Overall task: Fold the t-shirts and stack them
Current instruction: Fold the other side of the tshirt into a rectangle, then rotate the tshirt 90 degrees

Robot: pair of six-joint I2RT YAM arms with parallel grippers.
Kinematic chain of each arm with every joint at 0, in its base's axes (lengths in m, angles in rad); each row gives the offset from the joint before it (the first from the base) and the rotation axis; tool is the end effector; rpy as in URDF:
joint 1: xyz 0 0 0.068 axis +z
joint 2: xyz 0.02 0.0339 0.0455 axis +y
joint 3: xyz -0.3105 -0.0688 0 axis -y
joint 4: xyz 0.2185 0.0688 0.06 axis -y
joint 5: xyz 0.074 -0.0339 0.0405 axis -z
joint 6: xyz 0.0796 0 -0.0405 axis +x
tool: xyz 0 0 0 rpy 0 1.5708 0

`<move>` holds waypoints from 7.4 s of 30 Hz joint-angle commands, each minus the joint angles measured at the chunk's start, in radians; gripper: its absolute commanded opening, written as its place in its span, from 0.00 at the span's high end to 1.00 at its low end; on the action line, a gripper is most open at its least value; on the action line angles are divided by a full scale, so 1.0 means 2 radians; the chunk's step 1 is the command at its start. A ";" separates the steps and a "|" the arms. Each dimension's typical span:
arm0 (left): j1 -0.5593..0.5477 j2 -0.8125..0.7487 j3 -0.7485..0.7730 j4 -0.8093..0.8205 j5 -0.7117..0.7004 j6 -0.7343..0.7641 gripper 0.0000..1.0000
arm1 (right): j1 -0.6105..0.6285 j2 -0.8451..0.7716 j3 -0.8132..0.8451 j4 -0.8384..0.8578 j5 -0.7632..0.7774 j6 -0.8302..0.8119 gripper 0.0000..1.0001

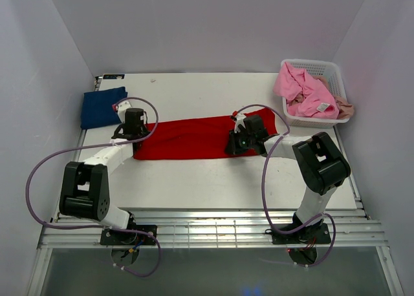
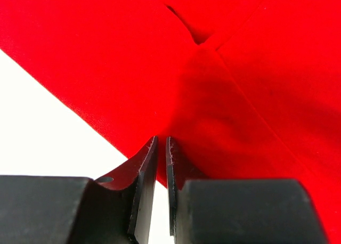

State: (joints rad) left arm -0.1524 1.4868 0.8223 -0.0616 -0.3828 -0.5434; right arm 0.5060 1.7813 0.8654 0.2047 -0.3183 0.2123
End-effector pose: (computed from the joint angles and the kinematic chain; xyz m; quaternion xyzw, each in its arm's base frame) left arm 0.3144 -0.0182 0.2372 -0.2504 0.8633 0.0259 0.4375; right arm 0.3193 0.2054 0.1827 -0.1967 0.8782 0.2795 0.3345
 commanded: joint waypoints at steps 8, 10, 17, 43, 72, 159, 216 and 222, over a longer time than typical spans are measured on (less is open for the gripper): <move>0.003 -0.026 -0.041 -0.077 0.013 -0.018 1.00 | 0.005 0.014 -0.033 -0.061 0.002 -0.008 0.82; 0.003 -0.023 -0.045 -0.077 0.011 -0.018 1.00 | 0.004 0.012 -0.035 -0.059 0.002 -0.006 0.82; 0.003 -0.003 -0.040 -0.070 0.007 -0.014 1.00 | 0.005 0.007 -0.037 -0.059 0.003 -0.005 0.82; 0.015 0.100 0.033 -0.003 -0.011 0.012 1.00 | 0.005 0.018 -0.035 -0.069 0.008 -0.011 0.82; 0.015 0.097 0.021 0.071 -0.006 0.016 1.00 | 0.035 -0.002 0.067 -0.102 -0.002 -0.018 0.82; -0.083 -0.022 -0.135 -0.028 0.036 -0.075 1.00 | -0.084 0.116 0.218 -0.240 0.191 -0.059 0.92; -0.211 -0.249 -0.231 -0.166 0.005 -0.184 1.00 | -0.100 0.323 0.560 -0.263 0.135 -0.102 0.66; -0.276 -0.247 -0.245 -0.178 0.010 -0.231 1.00 | -0.100 0.259 0.527 -0.234 0.157 -0.118 0.56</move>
State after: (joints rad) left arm -0.6460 0.9863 0.3672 -0.3836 -0.3817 -0.9356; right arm 0.3111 2.3863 1.9335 -0.2817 -0.0444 0.0128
